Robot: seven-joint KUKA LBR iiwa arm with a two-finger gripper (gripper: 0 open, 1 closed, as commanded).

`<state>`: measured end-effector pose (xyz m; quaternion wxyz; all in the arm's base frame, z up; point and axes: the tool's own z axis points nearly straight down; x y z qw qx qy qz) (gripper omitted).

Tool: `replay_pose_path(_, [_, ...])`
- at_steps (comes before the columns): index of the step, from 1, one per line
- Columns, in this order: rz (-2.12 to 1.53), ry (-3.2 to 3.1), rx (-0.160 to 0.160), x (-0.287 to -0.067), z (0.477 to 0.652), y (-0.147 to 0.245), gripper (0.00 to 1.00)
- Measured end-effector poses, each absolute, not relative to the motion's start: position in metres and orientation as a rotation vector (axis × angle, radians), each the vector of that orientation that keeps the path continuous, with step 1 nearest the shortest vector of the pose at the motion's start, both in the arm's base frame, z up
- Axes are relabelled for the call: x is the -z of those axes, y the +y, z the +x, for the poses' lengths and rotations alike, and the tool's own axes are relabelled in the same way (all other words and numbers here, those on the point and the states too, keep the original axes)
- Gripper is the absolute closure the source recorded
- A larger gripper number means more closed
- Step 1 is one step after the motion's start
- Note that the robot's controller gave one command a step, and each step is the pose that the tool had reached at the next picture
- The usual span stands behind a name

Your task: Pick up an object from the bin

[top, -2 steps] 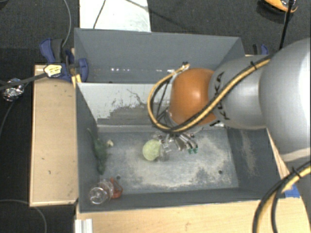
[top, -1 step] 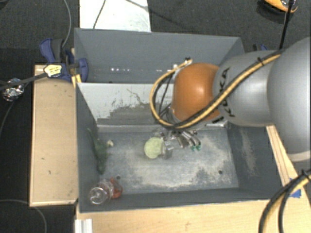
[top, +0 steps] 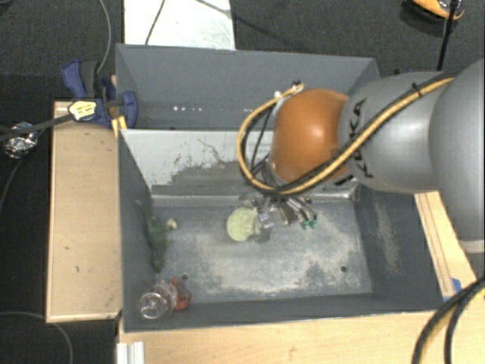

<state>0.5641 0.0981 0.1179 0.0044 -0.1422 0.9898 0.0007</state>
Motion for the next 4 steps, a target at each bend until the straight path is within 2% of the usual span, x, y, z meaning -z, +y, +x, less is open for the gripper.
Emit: replay_pose_path(4, [-0.443, 3.099, -0.002, -0.167, 0.565, 0.098, 1.00])
